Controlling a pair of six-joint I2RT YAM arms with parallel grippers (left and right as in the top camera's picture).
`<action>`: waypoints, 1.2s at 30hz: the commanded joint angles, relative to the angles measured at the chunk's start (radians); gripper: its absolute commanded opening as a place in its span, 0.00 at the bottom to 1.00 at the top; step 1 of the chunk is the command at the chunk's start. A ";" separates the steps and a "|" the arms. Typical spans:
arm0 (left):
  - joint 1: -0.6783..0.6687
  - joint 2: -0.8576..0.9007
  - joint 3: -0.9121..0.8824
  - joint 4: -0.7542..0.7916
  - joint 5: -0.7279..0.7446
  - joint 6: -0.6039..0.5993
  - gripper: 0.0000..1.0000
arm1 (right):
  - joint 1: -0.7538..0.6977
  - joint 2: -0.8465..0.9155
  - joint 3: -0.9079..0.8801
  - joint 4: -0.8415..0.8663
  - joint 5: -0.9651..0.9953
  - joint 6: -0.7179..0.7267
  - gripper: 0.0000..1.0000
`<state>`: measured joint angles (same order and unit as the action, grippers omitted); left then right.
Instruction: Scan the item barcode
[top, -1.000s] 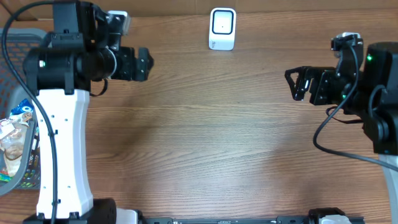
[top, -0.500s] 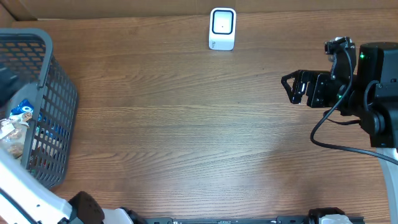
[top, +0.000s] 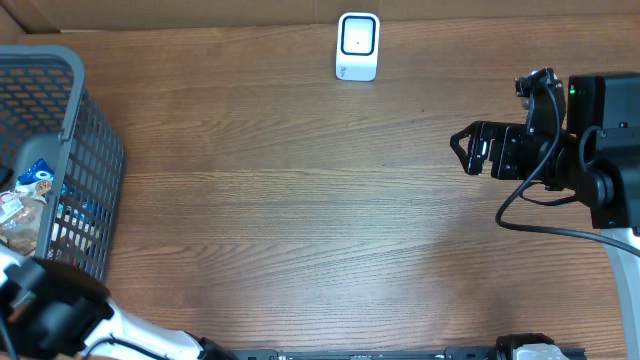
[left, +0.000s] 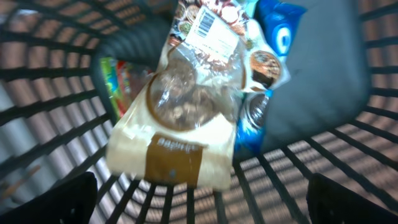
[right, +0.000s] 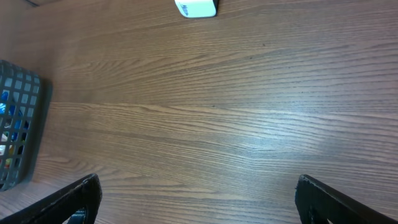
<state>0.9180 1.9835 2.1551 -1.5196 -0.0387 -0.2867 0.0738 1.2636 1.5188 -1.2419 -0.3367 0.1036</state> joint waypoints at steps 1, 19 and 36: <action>0.002 0.087 -0.002 0.001 -0.021 -0.038 1.00 | 0.005 -0.003 0.026 0.006 -0.010 -0.007 1.00; -0.063 0.221 -0.222 0.181 -0.148 -0.084 0.97 | 0.005 0.016 0.026 0.016 -0.008 -0.008 1.00; -0.110 0.219 -0.038 0.082 -0.114 -0.043 0.04 | 0.005 0.047 0.026 0.025 -0.009 -0.007 1.00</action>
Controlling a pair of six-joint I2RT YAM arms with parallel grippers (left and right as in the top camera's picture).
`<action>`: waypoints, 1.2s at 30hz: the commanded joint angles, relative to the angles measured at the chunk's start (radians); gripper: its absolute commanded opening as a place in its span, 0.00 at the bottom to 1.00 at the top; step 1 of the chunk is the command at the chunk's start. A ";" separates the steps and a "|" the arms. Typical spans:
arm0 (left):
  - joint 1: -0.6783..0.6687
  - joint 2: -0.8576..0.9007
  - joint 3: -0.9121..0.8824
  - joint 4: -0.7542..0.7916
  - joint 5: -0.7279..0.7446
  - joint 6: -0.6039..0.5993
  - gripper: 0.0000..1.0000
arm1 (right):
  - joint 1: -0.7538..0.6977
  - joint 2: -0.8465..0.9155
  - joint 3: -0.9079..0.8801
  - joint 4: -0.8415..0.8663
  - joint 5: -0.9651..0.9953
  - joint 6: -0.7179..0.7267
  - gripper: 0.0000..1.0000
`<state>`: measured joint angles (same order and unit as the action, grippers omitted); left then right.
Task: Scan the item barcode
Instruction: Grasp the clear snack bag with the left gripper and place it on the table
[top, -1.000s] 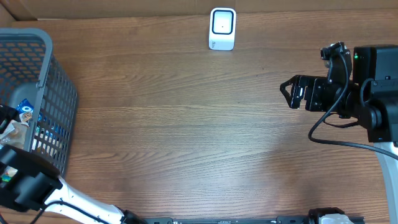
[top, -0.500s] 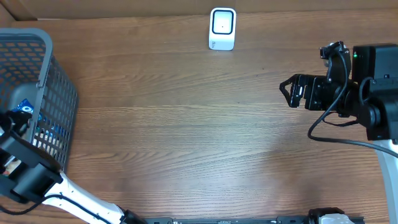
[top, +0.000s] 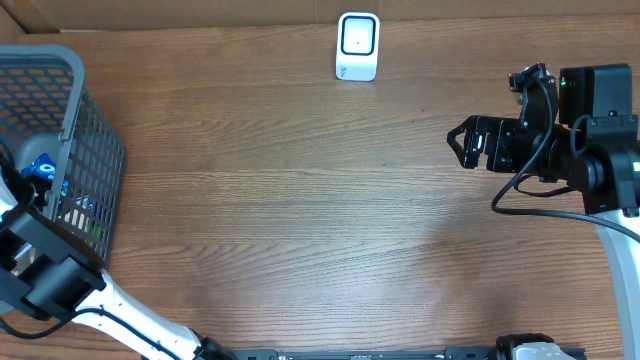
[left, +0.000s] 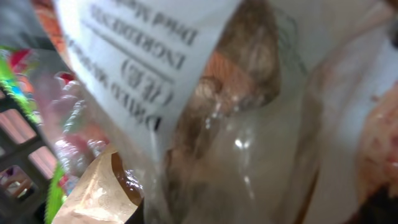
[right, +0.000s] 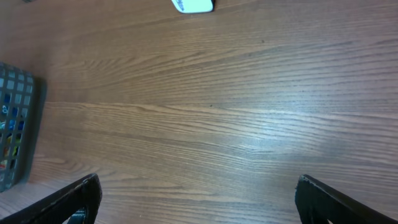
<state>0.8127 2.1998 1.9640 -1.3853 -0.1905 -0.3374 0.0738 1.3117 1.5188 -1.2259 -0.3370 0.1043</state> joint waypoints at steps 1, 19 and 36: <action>-0.005 0.003 0.197 -0.078 0.045 0.008 0.04 | 0.005 -0.001 0.026 0.009 -0.009 -0.008 1.00; -0.225 -0.281 0.832 -0.304 0.307 0.178 0.04 | 0.005 -0.001 0.026 0.008 -0.009 -0.007 1.00; -0.919 -0.325 0.185 -0.244 0.122 0.032 0.04 | 0.005 0.011 0.025 0.010 -0.008 -0.008 1.00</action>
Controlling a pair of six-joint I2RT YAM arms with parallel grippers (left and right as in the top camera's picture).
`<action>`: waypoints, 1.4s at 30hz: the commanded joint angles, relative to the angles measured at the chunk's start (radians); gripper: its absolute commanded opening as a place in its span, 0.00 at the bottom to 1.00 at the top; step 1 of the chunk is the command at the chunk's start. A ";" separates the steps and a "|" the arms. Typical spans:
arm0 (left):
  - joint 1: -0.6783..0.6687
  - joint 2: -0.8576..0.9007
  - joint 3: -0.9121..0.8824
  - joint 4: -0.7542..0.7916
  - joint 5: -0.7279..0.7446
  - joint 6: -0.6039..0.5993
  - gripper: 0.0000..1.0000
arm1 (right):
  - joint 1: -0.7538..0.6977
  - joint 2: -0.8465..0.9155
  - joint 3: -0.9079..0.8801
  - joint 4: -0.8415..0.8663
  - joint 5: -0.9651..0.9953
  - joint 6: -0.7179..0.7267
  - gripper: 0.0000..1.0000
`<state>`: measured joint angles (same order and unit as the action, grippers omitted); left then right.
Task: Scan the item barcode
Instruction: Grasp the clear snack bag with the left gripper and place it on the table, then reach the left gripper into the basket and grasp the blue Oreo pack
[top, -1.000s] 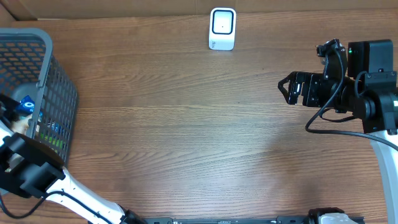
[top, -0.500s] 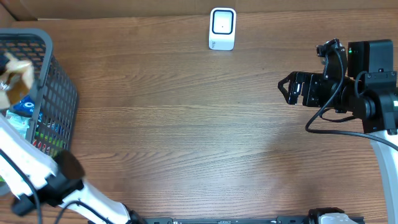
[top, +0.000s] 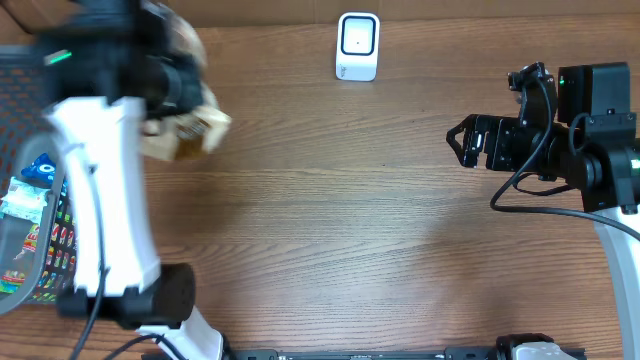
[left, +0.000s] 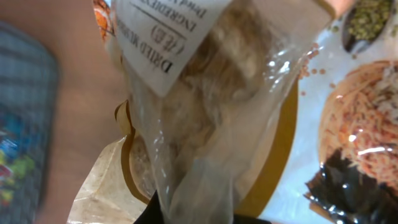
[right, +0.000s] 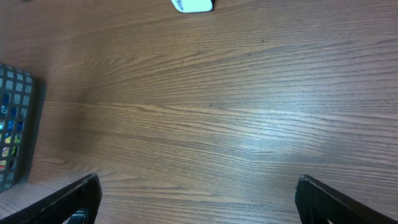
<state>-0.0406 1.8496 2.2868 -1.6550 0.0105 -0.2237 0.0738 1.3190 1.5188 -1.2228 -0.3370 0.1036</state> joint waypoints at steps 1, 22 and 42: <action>-0.092 0.028 -0.214 0.063 -0.089 -0.096 0.04 | 0.005 0.005 0.025 0.006 -0.008 -0.007 1.00; -0.196 0.026 -0.639 0.490 -0.100 -0.129 0.97 | 0.005 0.019 0.025 -0.010 -0.008 -0.007 1.00; 0.502 0.002 0.368 -0.034 -0.169 -0.169 1.00 | 0.005 0.019 0.025 -0.022 -0.009 -0.008 1.00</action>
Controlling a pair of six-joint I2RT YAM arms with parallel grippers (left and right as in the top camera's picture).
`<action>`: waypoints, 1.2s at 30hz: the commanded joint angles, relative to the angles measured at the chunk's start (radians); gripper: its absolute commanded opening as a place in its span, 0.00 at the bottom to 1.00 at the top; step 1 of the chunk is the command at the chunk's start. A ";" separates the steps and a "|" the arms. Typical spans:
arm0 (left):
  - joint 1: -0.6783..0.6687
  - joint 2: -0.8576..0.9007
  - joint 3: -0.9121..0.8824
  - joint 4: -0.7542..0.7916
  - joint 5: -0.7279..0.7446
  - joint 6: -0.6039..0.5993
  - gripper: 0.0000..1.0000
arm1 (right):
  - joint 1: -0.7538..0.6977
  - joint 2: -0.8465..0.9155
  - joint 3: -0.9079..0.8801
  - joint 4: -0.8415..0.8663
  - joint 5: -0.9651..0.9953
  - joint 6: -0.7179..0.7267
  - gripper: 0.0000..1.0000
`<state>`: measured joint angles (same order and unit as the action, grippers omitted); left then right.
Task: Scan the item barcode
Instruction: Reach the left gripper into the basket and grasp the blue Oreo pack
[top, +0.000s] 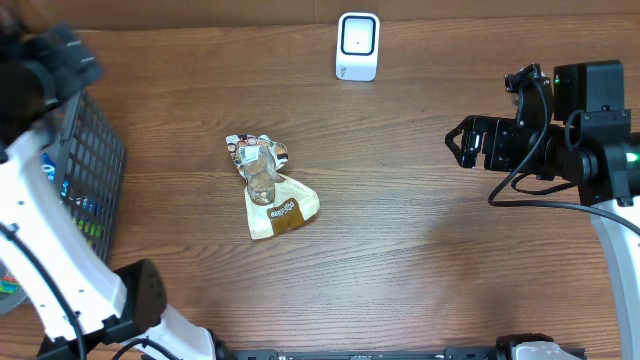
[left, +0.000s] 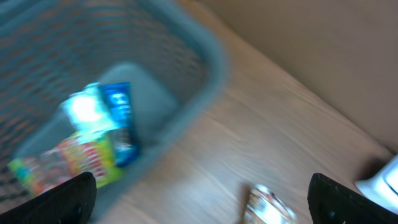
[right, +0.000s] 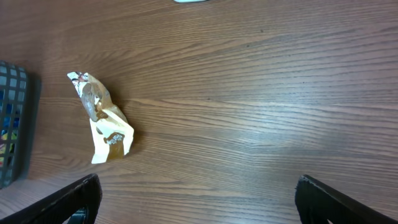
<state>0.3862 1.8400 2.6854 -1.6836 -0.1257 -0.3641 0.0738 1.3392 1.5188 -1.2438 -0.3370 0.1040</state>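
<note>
The item, a tan and clear snack bag (top: 270, 190) with a printed top, lies flat on the wooden table left of centre, free of both grippers. The right wrist view shows the bag (right: 102, 121) at far left, and the blurred left wrist view catches its edge (left: 270, 208). The white scanner (top: 357, 46) stands at the back edge. My left gripper (left: 202, 199) is open, high over the basket's far corner, with nothing between its fingers. My right gripper (top: 465, 145) hangs open at the right, well apart from the bag.
A grey wire basket (top: 95, 170) stands at the left edge and holds several colourful packets (left: 102, 134). The left arm's white links (top: 40, 250) rise along the left side. A brown wall runs behind the table.
The left gripper held the snack bag in the air near the basket's right side. Now the bag lies on the table, the gripper is open, and it is back over the basket's far corner.
The left gripper was open above the bag inside the basket. Then it was down in the basket with the bag filling its view. Then it held the bag up beside the basket. Now the bag rests on the table, released. The right arm stayed still.
</note>
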 joint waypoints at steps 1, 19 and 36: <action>0.113 0.012 -0.054 -0.006 -0.049 -0.041 1.00 | 0.005 -0.002 0.025 -0.004 -0.008 -0.008 1.00; 0.321 0.045 -0.818 0.457 -0.056 0.011 0.96 | 0.005 -0.002 0.025 0.000 -0.008 -0.008 1.00; 0.320 0.045 -1.371 0.990 -0.003 0.030 0.88 | 0.005 -0.002 0.025 -0.001 -0.009 -0.007 1.00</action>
<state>0.7143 1.8790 1.3705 -0.7197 -0.1341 -0.3557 0.0738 1.3399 1.5188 -1.2499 -0.3370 0.1040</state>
